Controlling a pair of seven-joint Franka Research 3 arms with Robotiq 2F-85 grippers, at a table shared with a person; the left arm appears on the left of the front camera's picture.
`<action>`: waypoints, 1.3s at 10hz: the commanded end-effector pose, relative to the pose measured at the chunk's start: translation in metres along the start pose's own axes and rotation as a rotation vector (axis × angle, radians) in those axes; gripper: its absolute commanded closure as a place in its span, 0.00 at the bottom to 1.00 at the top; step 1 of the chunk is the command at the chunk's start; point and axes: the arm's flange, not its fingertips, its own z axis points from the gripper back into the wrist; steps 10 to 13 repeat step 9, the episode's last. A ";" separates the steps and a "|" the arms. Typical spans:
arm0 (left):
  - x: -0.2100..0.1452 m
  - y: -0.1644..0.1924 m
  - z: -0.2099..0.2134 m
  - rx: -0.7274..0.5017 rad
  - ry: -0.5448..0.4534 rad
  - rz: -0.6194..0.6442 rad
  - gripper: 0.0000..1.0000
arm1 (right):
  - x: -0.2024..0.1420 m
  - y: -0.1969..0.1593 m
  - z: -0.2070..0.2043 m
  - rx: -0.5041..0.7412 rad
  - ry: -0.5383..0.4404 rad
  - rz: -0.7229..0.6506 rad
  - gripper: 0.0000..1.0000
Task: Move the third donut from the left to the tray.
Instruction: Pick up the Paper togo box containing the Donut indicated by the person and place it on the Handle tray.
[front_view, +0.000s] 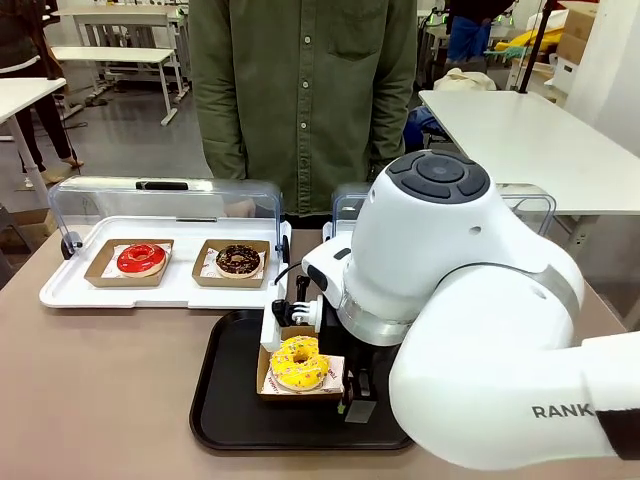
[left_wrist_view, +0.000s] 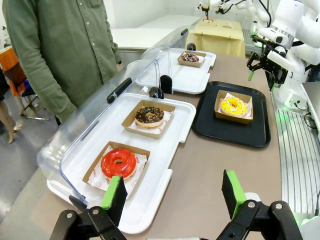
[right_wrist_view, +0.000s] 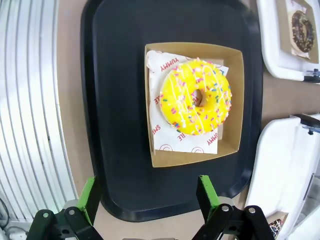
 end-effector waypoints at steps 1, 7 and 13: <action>0.002 -0.001 0.000 -0.001 -0.006 -0.005 0.00 | 0.003 -0.001 -0.009 -0.017 -0.003 -0.005 0.00; 0.002 -0.001 0.000 -0.001 -0.006 -0.005 0.00 | 0.003 -0.001 -0.009 -0.017 -0.003 -0.005 0.00; 0.002 -0.001 0.000 -0.001 -0.006 -0.005 0.00 | 0.003 -0.001 -0.009 -0.017 -0.003 -0.005 0.00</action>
